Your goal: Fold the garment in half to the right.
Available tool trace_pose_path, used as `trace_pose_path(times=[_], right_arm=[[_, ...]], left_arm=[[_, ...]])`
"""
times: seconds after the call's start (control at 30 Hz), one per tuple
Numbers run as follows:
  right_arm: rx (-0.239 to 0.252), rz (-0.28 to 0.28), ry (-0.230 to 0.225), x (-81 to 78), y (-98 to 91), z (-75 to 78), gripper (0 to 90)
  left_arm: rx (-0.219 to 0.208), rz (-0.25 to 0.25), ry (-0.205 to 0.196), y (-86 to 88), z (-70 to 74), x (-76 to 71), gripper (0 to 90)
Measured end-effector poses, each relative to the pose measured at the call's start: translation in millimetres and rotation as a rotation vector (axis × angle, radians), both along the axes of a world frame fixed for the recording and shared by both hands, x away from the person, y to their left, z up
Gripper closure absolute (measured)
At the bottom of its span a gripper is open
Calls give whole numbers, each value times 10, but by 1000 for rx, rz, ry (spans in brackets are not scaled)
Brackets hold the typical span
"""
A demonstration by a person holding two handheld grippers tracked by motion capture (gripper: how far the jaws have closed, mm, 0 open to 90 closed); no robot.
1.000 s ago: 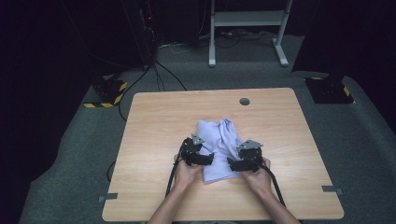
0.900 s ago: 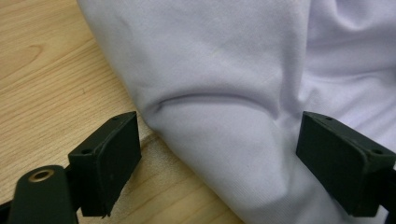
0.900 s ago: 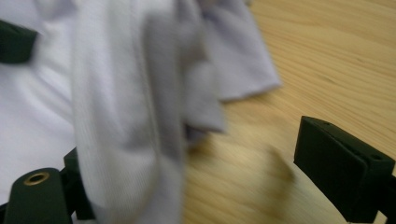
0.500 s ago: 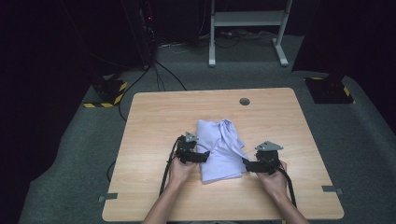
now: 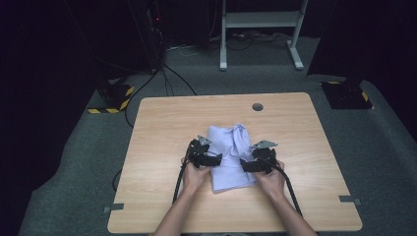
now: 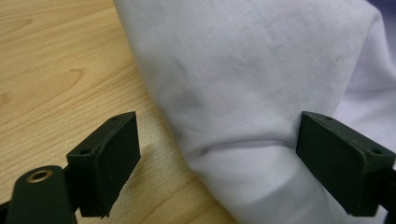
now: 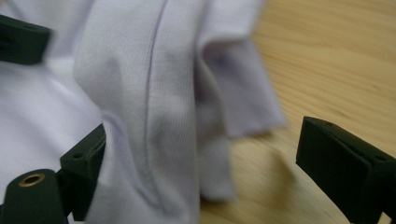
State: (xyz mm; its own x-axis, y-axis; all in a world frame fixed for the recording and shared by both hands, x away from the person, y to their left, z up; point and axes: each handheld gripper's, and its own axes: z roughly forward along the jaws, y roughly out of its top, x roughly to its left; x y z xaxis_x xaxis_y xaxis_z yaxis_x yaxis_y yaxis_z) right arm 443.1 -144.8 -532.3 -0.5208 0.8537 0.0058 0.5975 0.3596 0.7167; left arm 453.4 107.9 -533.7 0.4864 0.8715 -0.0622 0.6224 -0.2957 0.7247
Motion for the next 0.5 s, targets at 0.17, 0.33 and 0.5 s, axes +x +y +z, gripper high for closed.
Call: trace_pose_path(times=[0.17,0.33,0.5], right_arm=[[-8,-68,5,-70,-385,-65,129],[19,-65,-25,-160,-548,29,135],[53,30,-107,-179,-262,246,145]], left_arm=[[-11,-2,6,58,-7,-12,149],[-38,-10,-6,92,35,-27,143],[-74,18,-24,84,67,6,138]])
